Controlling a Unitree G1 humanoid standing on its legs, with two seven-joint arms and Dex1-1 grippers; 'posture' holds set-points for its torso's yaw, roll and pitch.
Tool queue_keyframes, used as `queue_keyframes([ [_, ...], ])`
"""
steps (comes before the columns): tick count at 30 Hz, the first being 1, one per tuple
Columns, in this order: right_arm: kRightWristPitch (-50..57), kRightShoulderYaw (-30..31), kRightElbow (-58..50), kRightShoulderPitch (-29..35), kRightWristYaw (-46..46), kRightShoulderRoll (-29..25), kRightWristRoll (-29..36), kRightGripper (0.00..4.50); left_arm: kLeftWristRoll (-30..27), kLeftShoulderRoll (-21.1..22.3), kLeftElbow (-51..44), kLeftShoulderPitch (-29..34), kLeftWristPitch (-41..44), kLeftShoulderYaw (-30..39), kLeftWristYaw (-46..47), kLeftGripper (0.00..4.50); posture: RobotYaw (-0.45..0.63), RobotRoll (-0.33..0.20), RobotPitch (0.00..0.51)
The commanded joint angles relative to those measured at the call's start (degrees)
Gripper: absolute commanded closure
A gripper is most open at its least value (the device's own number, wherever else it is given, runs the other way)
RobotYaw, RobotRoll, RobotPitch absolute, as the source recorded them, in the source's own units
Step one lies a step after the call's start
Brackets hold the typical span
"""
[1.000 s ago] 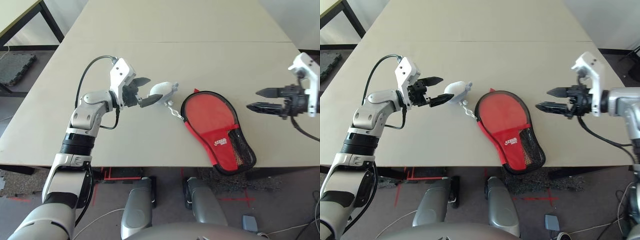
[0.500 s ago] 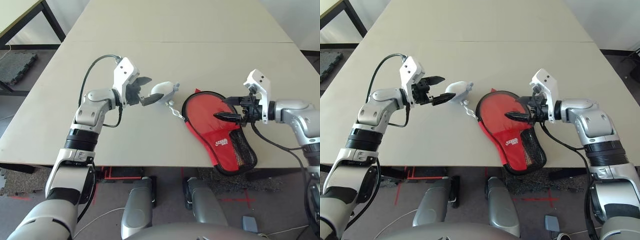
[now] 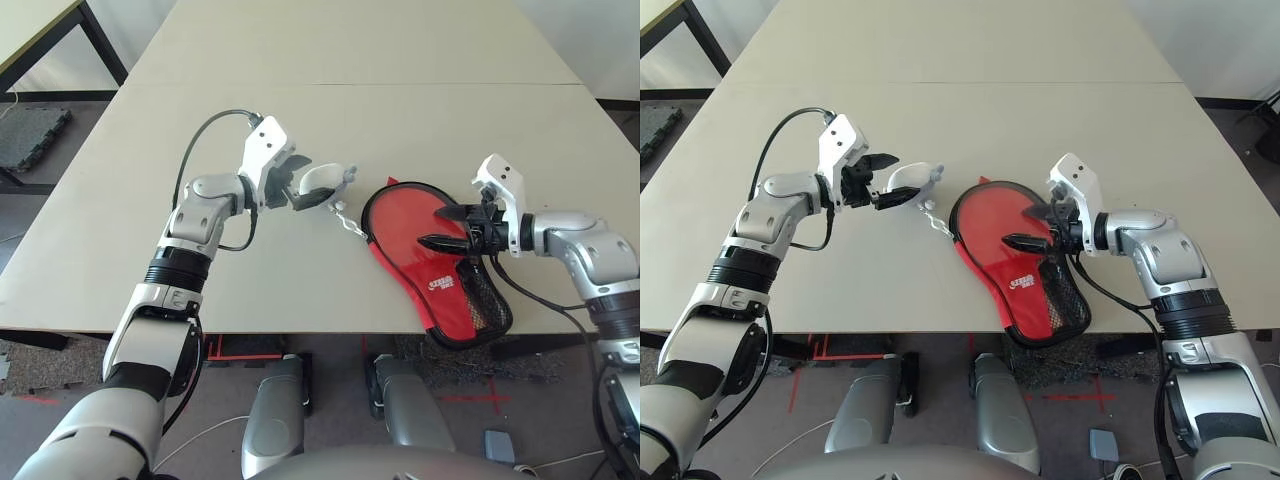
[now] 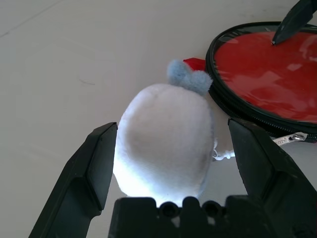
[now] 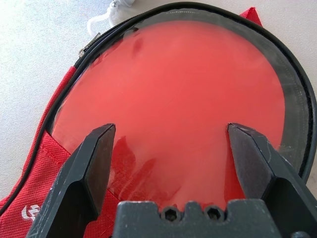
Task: Store the ping-pong paddle in its case and zip it.
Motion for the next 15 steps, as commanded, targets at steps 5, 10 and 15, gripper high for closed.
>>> queue_keyframes([
  [5,0.9,1.6,2.2,1.4,-1.1,1.4,-1.3,0.03,2.9,-0.8,3.4,-0.9,-0.5,-3.2,-1.6,0.0,0.05,0.0,0.175],
  [10,0.6,1.6,2.1,1.9,-1.6,1.8,-1.4,0.0,6.6,-1.6,8.7,-3.3,-2.8,-4.2,1.3,1.73,0.04,0.0,0.172],
  [15,0.8,1.2,1.2,3.0,-2.6,2.3,-1.2,0.0,10.7,-2.5,14.5,-6.8,-8.1,-5.6,4.4,3.59,0.04,0.0,0.166],
])
